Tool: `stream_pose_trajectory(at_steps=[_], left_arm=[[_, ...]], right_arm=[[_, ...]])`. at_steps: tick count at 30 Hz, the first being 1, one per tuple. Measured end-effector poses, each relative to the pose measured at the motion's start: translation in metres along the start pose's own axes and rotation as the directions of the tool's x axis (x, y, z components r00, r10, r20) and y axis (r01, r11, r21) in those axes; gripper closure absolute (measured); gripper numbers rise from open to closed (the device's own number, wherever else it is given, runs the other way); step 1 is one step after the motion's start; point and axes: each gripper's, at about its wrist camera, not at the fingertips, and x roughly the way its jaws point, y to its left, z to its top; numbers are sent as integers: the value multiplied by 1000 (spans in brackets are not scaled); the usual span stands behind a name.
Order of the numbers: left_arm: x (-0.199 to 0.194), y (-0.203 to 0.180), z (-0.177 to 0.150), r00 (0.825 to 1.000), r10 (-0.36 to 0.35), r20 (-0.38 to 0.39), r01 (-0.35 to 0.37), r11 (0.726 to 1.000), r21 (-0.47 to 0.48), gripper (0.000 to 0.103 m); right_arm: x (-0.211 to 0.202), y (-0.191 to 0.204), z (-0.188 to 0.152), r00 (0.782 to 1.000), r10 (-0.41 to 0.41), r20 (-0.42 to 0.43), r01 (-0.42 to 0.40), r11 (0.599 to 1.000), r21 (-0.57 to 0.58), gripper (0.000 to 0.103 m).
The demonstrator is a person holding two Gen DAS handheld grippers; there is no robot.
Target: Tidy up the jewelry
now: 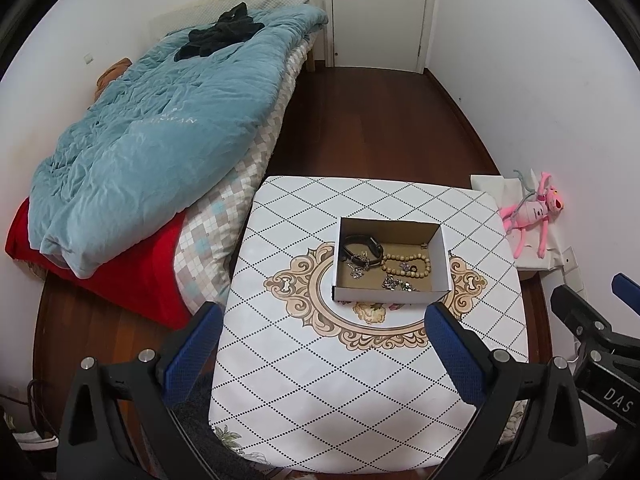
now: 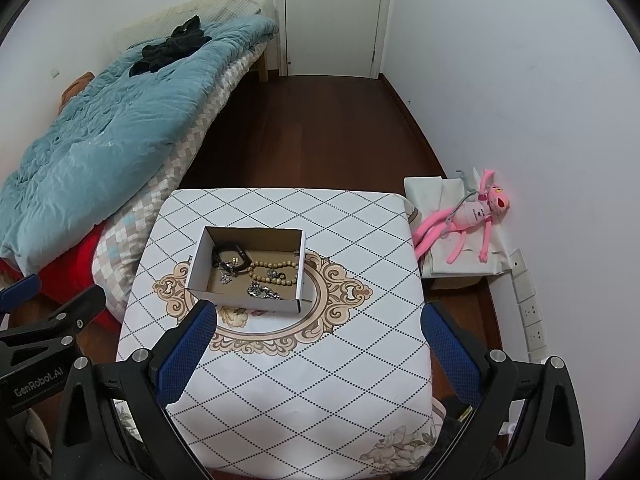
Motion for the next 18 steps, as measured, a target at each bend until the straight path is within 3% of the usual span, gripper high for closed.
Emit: stream_pose_trajectory(at_steps=[18], left_arm=[[1,-2,2,1000,-6,-6,6,1000,6,0]], right_arm=[[2,1,0,1000,-2,-3,2,1000,6,0]])
